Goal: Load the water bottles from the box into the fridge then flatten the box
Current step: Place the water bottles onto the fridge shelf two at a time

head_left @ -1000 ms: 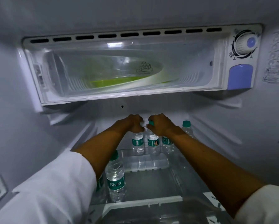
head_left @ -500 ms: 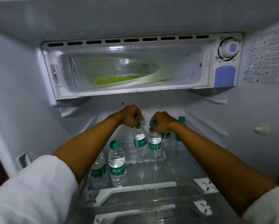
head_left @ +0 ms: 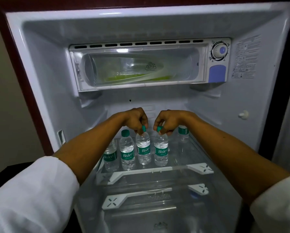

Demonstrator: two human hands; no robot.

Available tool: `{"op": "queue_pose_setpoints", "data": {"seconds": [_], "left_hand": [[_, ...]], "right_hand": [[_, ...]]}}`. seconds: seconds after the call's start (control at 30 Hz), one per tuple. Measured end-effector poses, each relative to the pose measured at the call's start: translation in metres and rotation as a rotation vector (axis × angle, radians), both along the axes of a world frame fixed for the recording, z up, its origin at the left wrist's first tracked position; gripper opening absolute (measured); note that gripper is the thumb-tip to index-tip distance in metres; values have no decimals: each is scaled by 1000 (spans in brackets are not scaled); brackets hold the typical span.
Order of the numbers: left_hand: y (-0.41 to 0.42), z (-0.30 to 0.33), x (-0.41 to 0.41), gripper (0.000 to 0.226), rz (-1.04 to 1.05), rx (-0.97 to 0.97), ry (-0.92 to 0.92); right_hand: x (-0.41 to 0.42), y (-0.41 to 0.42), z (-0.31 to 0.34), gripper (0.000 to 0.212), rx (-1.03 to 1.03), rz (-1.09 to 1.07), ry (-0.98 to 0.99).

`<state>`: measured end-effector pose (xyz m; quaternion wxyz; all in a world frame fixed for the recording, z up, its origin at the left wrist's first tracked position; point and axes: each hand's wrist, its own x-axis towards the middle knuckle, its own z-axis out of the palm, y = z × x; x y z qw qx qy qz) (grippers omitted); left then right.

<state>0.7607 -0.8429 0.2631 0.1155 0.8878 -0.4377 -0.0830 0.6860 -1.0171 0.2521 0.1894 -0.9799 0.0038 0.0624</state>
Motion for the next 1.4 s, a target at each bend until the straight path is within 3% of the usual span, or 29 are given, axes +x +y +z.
{"op": "queue_pose_setpoints", "data": {"seconds": [0.63,1.07,1.4], "left_hand": [[-5,-11,-12,35,-70,-9,-78],[-5,-9,-10,34,-68,36,-102],[-11,-7,-10,36,-32,104,-30]], "right_hand": [[-4,3,-9,38,-14,-1,-116],[-13,-1,0,34,-40,66,-48],[-16,-1,8,59,-23,35,-20]]}}
